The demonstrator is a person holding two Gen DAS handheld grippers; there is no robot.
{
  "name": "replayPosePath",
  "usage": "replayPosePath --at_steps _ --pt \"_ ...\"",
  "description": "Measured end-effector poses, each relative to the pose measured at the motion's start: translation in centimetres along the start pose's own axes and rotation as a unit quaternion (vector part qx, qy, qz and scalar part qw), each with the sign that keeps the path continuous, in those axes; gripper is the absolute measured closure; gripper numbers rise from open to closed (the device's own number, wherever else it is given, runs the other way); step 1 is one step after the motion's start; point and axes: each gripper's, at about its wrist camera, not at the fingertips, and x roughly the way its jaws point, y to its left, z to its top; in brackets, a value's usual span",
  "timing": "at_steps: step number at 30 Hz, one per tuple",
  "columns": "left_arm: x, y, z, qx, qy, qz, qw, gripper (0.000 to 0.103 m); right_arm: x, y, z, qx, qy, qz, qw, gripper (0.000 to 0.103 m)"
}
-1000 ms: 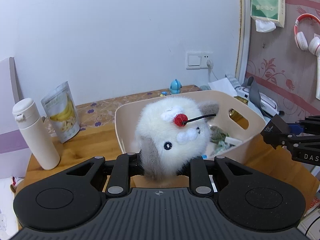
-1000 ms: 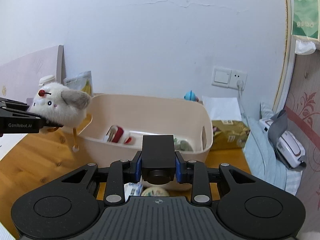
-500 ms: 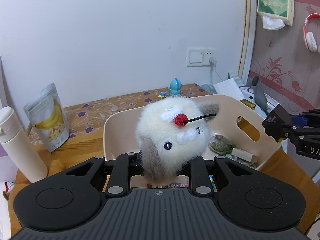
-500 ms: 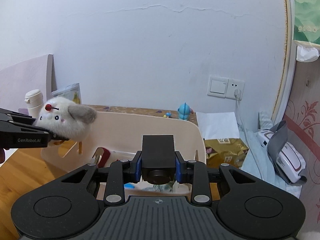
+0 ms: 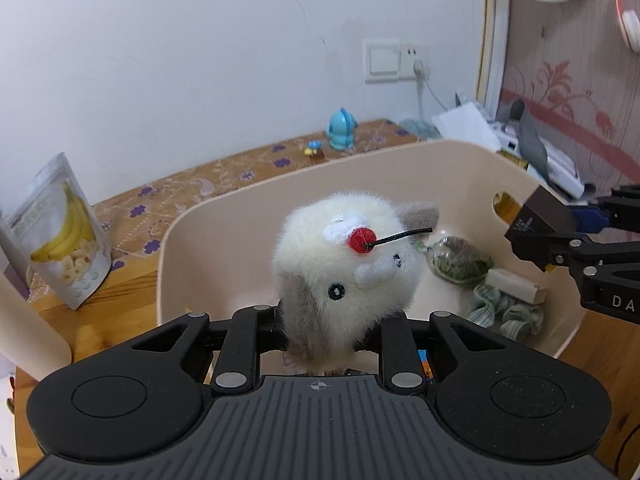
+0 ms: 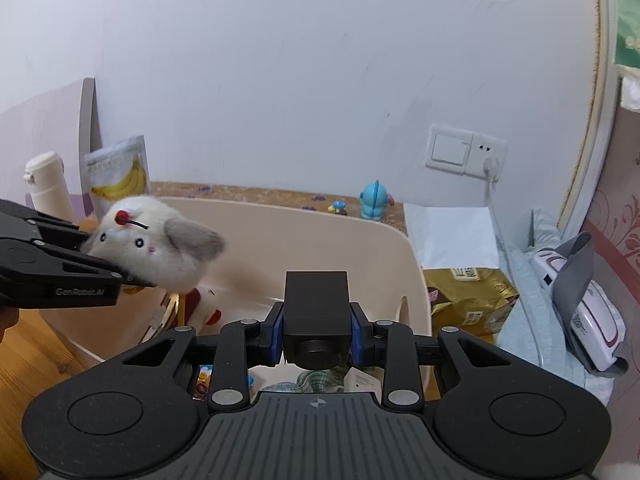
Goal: Organize objects
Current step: 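Carry the plush mouse with the left tool while the right tool carries the black box over the bin, then open the left tool over the bin while the right tool releases the black box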
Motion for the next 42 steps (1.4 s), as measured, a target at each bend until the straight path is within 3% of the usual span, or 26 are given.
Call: replayPosePath --at_steps 18,24,26,27,28,30,33,35,37,42 --pt "3.5 -0.3 1.0 0.01 0.079 0.009 0.9968 0.078 4.1 0.3 0.0 -0.042 0.054 0.007 0.998 0.073" --pt "3.8 0.2 1.2 -0.012 0.099 0.006 0.995 0.065 4.6 0.2 -0.2 -0.043 0.069 0.005 0.997 0.073" --pt "3.7 0.3 1.2 -0.018 0.101 0.007 0.9947 0.053 4.6 0.2 -0.3 -0.044 0.069 0.003 0.997 0.073" --pt "3.6 0.4 1.2 -0.022 0.099 0.007 0.9948 0.049 4.7 0.2 -0.2 -0.044 0.067 0.001 0.997 0.063" --pt "3.4 0.4 1.3 -0.026 0.096 0.009 0.995 0.041 4.6 0.2 -0.3 -0.045 0.066 0.0 0.997 0.064" --pt "3.1 0.3 1.4 -0.027 0.086 0.009 0.9959 0.038 4.4 0.2 -0.3 -0.043 0.064 0.0 0.997 0.063" --pt "2.7 -0.2 1.3 -0.021 0.077 0.017 0.9967 0.035 4.0 0.1 -0.2 -0.041 0.058 -0.003 0.997 0.049" --pt "2.4 -0.5 1.3 -0.018 0.071 0.022 0.9971 0.025 3.7 0.0 -0.2 -0.038 0.053 -0.004 0.998 0.04" --pt "1.9 -0.7 1.2 -0.019 0.06 0.027 0.9976 0.024 3.3 -0.2 -0.2 -0.035 0.047 -0.007 0.998 0.027" --pt "0.3 -0.4 1.5 -0.036 0.035 0.036 0.9981 0.021 2.3 -0.6 -0.4 -0.025 0.033 -0.008 0.999 0.012"
